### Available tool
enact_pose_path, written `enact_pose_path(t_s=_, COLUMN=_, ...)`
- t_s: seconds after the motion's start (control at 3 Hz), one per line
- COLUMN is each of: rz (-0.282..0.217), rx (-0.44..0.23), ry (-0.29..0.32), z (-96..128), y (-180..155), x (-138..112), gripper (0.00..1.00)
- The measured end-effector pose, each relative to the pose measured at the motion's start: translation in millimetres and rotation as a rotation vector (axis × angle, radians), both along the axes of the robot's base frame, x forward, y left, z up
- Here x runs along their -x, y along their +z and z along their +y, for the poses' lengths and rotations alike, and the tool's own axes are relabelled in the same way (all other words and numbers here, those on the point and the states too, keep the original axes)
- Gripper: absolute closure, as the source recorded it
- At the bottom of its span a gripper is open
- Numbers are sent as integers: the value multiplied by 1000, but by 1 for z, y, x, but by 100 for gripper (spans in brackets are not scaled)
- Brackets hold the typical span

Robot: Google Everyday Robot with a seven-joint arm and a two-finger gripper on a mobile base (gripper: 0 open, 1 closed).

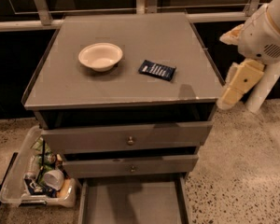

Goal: Place rxbar blueberry into bottom drawer

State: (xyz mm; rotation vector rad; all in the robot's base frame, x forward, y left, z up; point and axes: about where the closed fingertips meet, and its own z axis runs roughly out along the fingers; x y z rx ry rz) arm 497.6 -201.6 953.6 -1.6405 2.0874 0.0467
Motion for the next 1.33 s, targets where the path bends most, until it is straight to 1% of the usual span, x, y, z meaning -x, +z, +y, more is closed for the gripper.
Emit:
enact_pose_path(t_s=0.33, rz=12, rx=-33, ry=10, z=8, y=-3, x=-1, gripper=0)
enact_pose_path(t_s=0.67, rz=11, rx=-31, ry=10, z=8, y=-3, x=-1, gripper=0)
enact_pose_path(t_s=1.0, rz=-8, rx=-51, ry=53, z=17, y=-4, x=-8, gripper=0)
enact_pose_path(t_s=1.33, rz=-71, rx=-159, ry=104, z=35, y=-5, x=-41, gripper=0)
